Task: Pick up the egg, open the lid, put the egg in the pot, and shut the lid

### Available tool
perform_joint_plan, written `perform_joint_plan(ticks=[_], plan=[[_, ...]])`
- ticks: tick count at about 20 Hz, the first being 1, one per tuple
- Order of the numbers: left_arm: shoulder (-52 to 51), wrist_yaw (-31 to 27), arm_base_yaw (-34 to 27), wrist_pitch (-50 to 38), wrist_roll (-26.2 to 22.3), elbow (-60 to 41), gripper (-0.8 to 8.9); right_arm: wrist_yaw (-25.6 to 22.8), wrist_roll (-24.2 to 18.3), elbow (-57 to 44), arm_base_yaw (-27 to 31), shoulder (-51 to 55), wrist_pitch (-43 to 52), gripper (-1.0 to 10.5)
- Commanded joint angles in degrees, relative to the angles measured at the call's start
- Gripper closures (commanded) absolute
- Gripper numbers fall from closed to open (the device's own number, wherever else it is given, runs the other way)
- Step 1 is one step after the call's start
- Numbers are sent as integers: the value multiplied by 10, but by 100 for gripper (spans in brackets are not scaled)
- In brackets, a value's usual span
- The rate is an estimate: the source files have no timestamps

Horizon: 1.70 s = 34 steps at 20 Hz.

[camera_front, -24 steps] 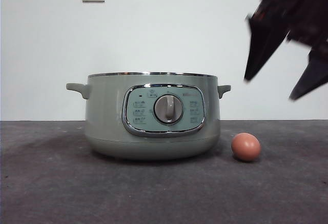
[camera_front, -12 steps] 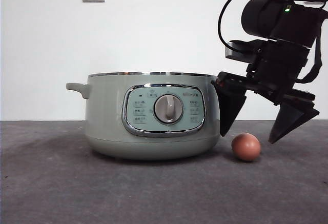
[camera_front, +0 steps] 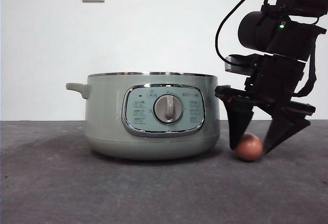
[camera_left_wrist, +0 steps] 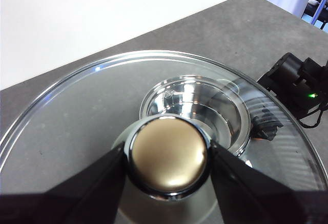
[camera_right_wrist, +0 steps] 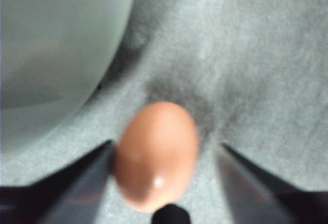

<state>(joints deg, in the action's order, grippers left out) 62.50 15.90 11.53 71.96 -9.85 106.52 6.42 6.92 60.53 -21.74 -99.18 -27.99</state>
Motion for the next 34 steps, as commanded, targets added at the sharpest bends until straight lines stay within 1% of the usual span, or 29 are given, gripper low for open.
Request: perform_joint_plan(ticks=[1, 3, 7, 8, 11, 14, 17, 19, 21, 24, 26, 29, 32, 34], plan=[[-6, 6, -1, -26, 2, 8, 820, 0, 4, 0, -2, -4, 4, 822], [-6, 6, -1, -26, 2, 8, 820, 0, 1, 0, -4, -4, 7, 968], [-6, 6, -1, -25, 2, 8, 820, 0, -1, 0, -4, 3, 1, 959], [-6, 6, -1, -24, 2, 8, 820, 1, -8, 0, -4, 13, -8, 959], [-6, 6, -1, -23, 2, 8, 820, 0, -24, 0, -4, 74, -50, 959], [-5, 6, -1, -23, 2, 8, 820, 0, -26, 0, -4, 165, -76, 959], [-5, 6, -1, -23, 2, 8, 820, 0, -26, 4, -4, 238, -81, 959], [-5, 6, -1, -23, 2, 8, 820, 2, -26, 23, -5, 259, -87, 959], [-5, 6, -1, -22, 2, 8, 820, 2, -27, 59, -17, 262, -90, 959], [-5, 6, -1, -22, 2, 8, 820, 2, -37, 125, -44, 242, -81, 959], [0, 6, -1, -24, 2, 8, 820, 2, -41, 174, -67, 202, -81, 959], [5, 10, 2, -23, 2, 8, 820, 2, -44, 236, -99, 112, -85, 959], [5, 10, 11, -23, 2, 8, 820, 2, -75, 298, -125, 12, -87, 959], [5, 10, 12, -23, 2, 8, 820, 2, -78, 348, -134, -54, -97, 959]])
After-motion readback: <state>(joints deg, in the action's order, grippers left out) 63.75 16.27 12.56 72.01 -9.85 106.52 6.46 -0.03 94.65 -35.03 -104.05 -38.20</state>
